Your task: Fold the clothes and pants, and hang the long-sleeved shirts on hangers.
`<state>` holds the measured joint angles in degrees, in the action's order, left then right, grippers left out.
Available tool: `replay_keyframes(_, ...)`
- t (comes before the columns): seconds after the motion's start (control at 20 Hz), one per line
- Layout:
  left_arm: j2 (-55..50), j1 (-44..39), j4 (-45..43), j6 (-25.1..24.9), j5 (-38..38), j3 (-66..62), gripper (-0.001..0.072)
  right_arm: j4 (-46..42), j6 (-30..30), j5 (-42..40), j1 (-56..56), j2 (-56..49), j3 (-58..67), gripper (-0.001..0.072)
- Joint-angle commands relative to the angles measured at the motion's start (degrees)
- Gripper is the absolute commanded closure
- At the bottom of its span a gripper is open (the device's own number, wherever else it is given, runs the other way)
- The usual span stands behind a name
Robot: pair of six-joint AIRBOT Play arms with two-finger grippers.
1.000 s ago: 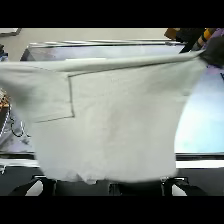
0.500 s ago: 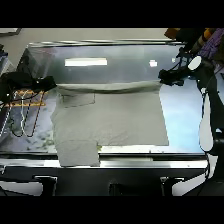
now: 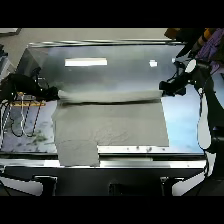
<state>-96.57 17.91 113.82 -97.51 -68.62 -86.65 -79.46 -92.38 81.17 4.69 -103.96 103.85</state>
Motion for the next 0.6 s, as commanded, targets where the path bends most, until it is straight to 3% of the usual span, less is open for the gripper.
replay_keyframes(0.0,-0.3,0.2,-3.6,0.0,-7.3,-0.1,0.0693,-2.3,0.2,5.9,0.0,-0.3,-0.1,0.0676)
replay_keyframes(0.55,-0.9,-0.5,-4.8,0.0,-6.8,4.3,0.0693,-2.3,0.7,6.5,-0.1,-3.7,-7.0,0.0676)
